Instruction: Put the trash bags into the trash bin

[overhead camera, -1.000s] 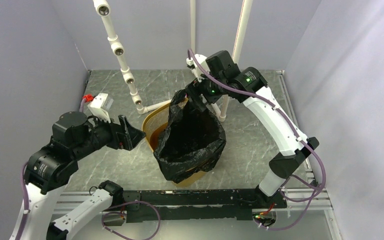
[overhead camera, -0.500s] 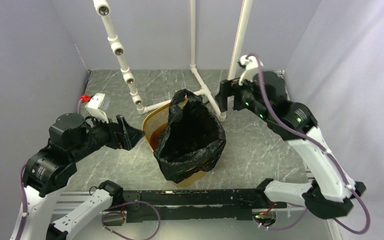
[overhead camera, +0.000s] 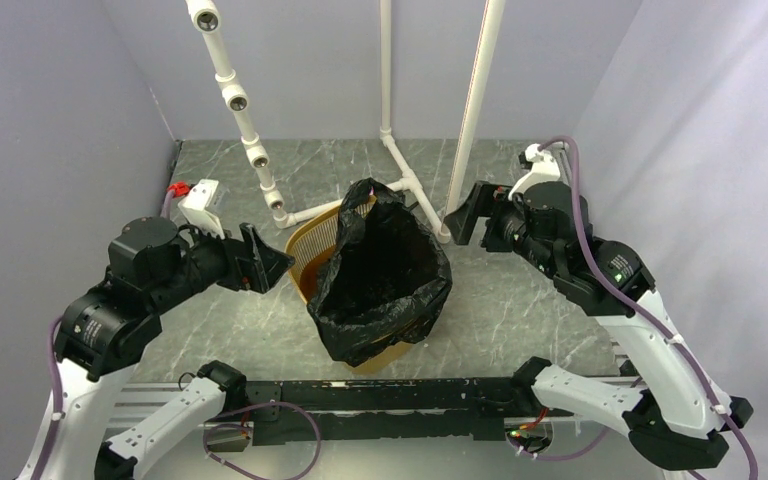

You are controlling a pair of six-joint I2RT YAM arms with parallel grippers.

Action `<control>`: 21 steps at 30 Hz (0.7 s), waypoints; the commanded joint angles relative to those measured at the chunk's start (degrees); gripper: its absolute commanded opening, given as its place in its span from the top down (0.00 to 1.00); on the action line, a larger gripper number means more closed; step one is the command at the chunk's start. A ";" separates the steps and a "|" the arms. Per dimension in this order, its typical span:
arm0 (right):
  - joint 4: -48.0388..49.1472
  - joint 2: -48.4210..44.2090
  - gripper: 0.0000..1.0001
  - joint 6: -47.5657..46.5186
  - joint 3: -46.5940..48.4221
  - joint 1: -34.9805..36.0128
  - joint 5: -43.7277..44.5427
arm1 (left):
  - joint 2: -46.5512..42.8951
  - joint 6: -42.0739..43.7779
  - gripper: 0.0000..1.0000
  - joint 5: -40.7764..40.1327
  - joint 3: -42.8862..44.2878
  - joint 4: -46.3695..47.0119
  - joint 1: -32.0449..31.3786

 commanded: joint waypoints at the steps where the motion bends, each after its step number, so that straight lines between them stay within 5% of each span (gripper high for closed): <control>1: -4.38 -1.84 0.10 9.76 -1.64 -0.07 -4.33 | 0.73 1.29 0.07 0.61 0.56 1.95 0.07; 17: -11.27 -1.93 0.18 19.59 -2.02 0.27 -7.71 | 1.92 1.33 0.07 -1.22 1.33 1.78 0.07; 21: -15.41 0.14 0.18 22.91 -0.43 4.35 -1.54 | 3.20 1.54 0.07 -1.83 3.53 -0.21 0.07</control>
